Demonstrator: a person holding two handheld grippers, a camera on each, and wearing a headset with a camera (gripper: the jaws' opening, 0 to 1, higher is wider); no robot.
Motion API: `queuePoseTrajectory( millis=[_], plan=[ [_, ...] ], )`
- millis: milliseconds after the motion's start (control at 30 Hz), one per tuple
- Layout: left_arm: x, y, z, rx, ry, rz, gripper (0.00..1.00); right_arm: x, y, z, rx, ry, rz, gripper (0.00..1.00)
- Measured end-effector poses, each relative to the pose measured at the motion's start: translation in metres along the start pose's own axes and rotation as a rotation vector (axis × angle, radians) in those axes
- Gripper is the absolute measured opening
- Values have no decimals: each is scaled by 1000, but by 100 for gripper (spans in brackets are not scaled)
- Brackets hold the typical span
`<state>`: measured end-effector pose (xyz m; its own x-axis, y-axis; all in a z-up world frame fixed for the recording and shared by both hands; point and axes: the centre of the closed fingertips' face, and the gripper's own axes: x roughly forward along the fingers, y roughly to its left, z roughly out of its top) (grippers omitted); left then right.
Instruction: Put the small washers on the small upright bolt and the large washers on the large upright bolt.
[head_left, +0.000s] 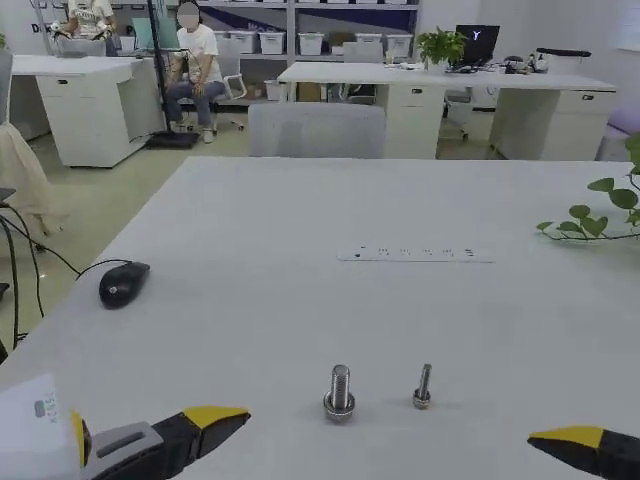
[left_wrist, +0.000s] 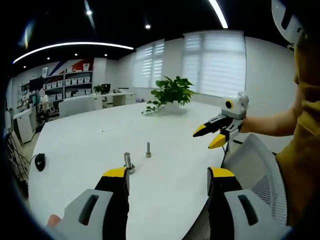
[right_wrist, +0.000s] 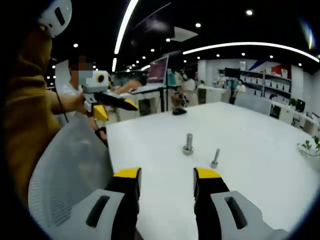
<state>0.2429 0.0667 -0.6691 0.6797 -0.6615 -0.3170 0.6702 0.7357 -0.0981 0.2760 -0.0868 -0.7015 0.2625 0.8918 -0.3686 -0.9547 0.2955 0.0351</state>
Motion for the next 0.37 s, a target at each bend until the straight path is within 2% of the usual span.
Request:
queuePoseTrajectory(
  millis=[100, 200, 300, 367],
  plan=[
    [4, -5, -6, -6, 18, -11, 62, 3, 6, -8, 13, 15, -1, 43],
    [3, -5, -8, -16, 24, 0, 62, 3, 4, -9, 22, 21, -7, 43],
    [1, -3, -8, -20, 22, 19, 62, -2, -3, 5, 19, -49, -37, 44],
    [-2, -1, -7, -30, 10, 29, 62, -5, -8, 9, 32, -71, -48, 44]
  ],
)
